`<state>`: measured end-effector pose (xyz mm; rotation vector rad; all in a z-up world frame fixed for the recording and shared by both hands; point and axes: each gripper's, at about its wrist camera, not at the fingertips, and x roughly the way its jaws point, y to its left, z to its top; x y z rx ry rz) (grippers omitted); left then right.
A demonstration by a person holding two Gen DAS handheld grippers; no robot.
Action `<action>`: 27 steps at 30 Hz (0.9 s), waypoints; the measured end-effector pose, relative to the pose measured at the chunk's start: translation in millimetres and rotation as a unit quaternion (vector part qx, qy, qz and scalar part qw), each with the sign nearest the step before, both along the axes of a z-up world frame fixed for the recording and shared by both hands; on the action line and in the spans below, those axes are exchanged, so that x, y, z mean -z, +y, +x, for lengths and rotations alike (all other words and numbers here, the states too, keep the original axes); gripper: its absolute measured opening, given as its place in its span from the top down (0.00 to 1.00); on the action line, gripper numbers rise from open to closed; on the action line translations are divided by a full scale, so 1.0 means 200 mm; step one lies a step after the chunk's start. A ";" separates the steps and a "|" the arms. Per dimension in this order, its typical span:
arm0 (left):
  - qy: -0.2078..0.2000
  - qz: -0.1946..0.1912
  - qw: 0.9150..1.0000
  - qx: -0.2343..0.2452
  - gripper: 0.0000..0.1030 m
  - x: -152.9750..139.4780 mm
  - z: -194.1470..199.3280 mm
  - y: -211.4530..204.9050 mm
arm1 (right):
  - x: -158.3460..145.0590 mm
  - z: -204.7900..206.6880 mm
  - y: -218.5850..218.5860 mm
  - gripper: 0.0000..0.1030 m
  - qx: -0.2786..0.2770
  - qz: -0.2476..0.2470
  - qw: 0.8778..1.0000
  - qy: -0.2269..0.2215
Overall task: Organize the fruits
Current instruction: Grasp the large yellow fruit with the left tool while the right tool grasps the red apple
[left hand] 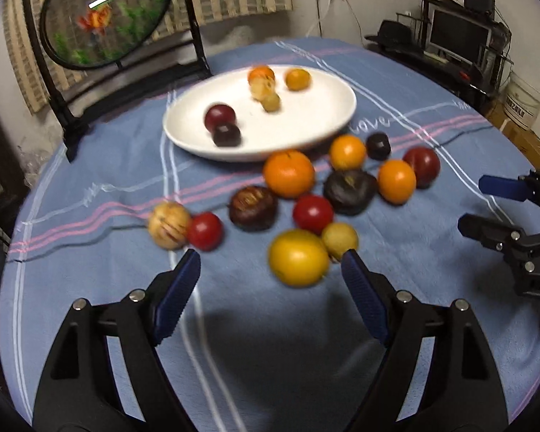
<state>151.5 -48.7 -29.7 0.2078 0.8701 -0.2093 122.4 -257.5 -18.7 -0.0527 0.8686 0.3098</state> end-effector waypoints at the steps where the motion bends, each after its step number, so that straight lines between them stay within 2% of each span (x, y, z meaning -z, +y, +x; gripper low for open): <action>1: 0.005 0.001 1.000 0.000 0.22 0.01 0.01 -0.01 | 0.00 0.00 0.00 0.37 0.000 0.002 1.000 0.002; 5: 0.036 -0.007 0.999 0.008 0.49 0.08 0.06 -0.03 | 0.02 0.01 0.01 0.37 -0.007 0.004 1.000 0.006; 8: 0.051 -0.024 0.998 0.011 0.51 0.11 0.10 -0.04 | 0.02 0.03 0.01 0.37 -0.013 0.005 1.000 0.010; 10: 0.053 -0.028 0.998 0.018 0.58 0.12 0.12 -0.05 | 0.03 0.04 0.03 0.37 -0.021 0.006 1.000 0.016; 13: 0.046 -0.015 0.998 0.028 0.59 0.12 0.11 -0.08 | 0.04 0.06 0.05 0.37 -0.024 -0.004 0.999 0.020; 18: 0.041 -0.029 0.998 0.031 0.59 0.08 0.08 -0.04 | 0.08 0.18 0.01 0.37 0.016 -0.018 0.999 0.026; 24: 0.047 -0.038 0.998 0.021 0.59 0.06 0.08 0.04 | 0.13 0.29 0.03 0.37 0.031 -0.074 0.996 0.040; 27: 0.048 -0.038 0.998 0.015 0.59 0.06 0.08 0.07 | 0.13 0.34 0.06 0.48 0.021 -0.080 0.996 0.036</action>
